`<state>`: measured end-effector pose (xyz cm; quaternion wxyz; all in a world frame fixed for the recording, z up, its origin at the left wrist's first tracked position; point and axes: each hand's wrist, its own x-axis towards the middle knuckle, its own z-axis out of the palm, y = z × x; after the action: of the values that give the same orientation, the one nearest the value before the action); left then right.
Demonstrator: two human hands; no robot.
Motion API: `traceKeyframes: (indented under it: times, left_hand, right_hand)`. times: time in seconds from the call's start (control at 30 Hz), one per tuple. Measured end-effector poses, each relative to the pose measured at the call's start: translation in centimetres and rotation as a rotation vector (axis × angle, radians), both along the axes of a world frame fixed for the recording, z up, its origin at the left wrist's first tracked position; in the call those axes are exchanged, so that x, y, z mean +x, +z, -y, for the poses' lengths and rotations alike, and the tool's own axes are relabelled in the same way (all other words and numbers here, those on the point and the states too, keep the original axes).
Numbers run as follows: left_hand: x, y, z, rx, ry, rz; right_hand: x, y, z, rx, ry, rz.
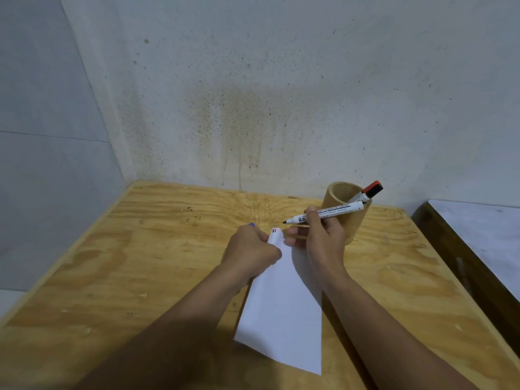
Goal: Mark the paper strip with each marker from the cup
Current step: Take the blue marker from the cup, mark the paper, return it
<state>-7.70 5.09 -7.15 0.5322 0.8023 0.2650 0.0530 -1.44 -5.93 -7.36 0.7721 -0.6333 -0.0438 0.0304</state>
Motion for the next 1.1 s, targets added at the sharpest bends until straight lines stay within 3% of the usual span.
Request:
traceKeyframes:
  times: [0.13, 0.47, 0.7, 0.9, 1.1]
  left_hand:
    - [0.1, 1.0, 0.4, -0.201, -0.021, -0.029]
    - [0.7, 1.2, 0.2, -0.426, 0.002, -0.052]
    - [0.8, 1.8, 1.1, -0.289, 0.001, -0.124]
    - [1.1, 1.8, 1.6, -0.467, 0.07, -0.099]
    - [1.5, 0.9, 1.3, -0.302, 0.06, -0.05]
  right_hand:
    - [-0.1, 0.3, 0.5, 0.047, -0.036, 0.012]
    - [-0.4, 0.8, 0.9, 0.058, -0.089, 0.028]
    - [-0.7, 0.8, 0.9, 0.042, -0.085, 0.057]
    - [-0.9, 1.5, 0.8, 0.109, -0.108, 0.043]
    - [-0.8, 1.4, 1.0, 0.123, -0.107, 0.038]
